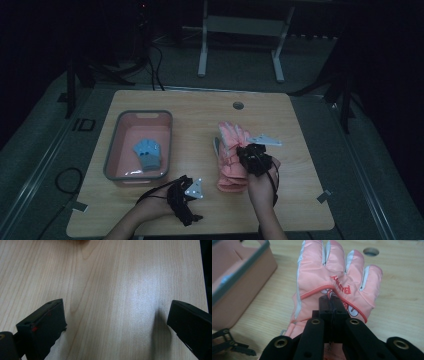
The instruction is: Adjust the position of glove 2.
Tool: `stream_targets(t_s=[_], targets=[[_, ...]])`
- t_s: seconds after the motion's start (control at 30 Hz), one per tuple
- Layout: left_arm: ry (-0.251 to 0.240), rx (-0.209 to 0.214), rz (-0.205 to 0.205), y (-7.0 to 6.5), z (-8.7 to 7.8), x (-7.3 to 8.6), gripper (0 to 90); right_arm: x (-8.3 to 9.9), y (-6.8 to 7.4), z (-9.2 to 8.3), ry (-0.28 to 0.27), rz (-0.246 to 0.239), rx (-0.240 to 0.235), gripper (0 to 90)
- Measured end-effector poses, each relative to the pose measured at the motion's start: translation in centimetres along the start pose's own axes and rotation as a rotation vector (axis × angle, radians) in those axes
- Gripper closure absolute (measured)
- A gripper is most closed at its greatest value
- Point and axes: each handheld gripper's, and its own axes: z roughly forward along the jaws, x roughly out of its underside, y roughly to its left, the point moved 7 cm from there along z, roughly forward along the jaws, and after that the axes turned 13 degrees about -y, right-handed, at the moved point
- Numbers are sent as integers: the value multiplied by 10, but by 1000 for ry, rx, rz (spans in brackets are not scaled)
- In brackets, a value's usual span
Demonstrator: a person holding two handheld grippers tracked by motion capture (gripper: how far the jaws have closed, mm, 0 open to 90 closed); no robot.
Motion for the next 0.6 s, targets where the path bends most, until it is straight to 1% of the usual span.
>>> stream_targets(t_s=[0.03,0.07,0.1,0.13,0.2,0.27,0.47,0.5,0.53,0.57,0.6], targets=[[2,0,1,0,0,0,19,0,0,0,0,0,0,892],[4,0,2,0,0,0,19,8,1,7,18,7,8,891],[7,0,4,0,0,1,19,8,1,7,18,7,8,891],[3,-1,2,0,0,0,19,19,3,17,52,7,10,889],[3,-1,3,0,0,0,19,23,3,20,61,8,12,887],[5,-4,3,1,0,1,19,35,4,29,88,12,2,882],[4,-4,1,1,0,0,19,37,4,31,85,16,-7,856],[5,-5,1,0,0,0,19,35,4,29,80,19,-22,814],[5,-5,1,0,0,0,19,35,4,29,80,19,-22,814],[6,-3,3,0,-1,0,19,31,4,26,68,0,-42,742],[5,-3,2,0,-1,0,19,30,3,25,67,-10,-51,710]])
